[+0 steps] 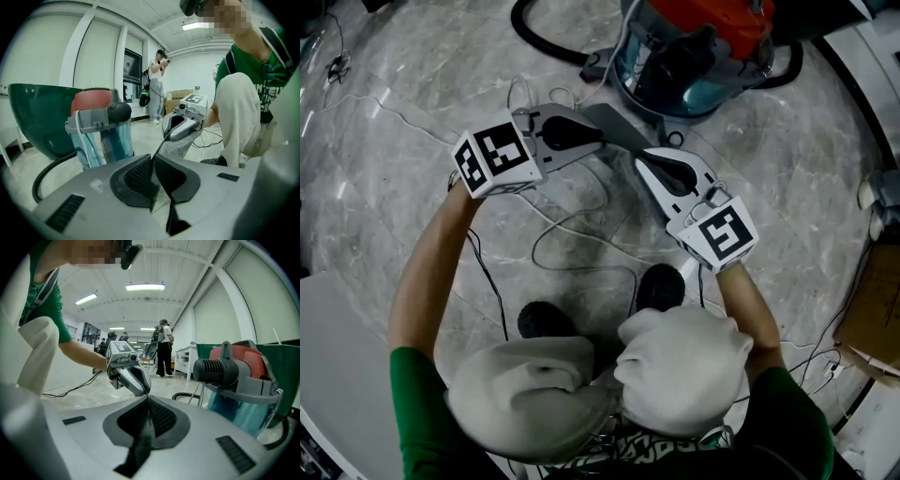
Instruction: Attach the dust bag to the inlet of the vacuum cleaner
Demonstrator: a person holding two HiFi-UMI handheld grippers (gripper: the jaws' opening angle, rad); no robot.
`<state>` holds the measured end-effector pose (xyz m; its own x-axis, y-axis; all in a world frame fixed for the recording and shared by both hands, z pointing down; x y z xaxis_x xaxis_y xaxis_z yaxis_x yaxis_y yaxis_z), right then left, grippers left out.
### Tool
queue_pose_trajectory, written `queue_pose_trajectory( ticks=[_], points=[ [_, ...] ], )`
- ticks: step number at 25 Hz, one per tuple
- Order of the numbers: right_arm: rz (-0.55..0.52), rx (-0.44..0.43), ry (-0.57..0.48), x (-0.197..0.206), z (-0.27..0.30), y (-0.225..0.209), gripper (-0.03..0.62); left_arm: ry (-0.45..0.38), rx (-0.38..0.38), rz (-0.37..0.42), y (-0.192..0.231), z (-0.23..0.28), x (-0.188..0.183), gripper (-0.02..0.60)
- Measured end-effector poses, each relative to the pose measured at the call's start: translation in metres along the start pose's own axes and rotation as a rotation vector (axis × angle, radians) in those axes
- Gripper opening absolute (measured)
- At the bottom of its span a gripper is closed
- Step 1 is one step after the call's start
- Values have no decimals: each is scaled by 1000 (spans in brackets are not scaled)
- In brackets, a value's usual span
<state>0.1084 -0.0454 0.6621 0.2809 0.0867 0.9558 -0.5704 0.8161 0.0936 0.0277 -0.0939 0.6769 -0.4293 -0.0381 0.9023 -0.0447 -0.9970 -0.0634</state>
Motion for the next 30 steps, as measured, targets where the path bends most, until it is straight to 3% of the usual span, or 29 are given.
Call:
queue_pose_trajectory(
  ticks=[13,30],
  points=[
    [32,109,-78,-65,-18,-42,14,-12,-82,145,38,-17,-84,29],
    [80,225,-92,-73,-14,-89,15,-9,-168,112,80,-1,-103,29]
  ],
)
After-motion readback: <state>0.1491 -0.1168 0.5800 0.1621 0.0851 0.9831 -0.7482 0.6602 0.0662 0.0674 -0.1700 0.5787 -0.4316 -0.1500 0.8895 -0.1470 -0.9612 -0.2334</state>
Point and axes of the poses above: the fingertips, and each gripper's own axes: z forward along the fingers, y to its left, x out of its underside, the point moved 3 cm from there along -z, backward along the fingers, and after that the axes turned 4 degrees about -x, right-handed, at the moved point
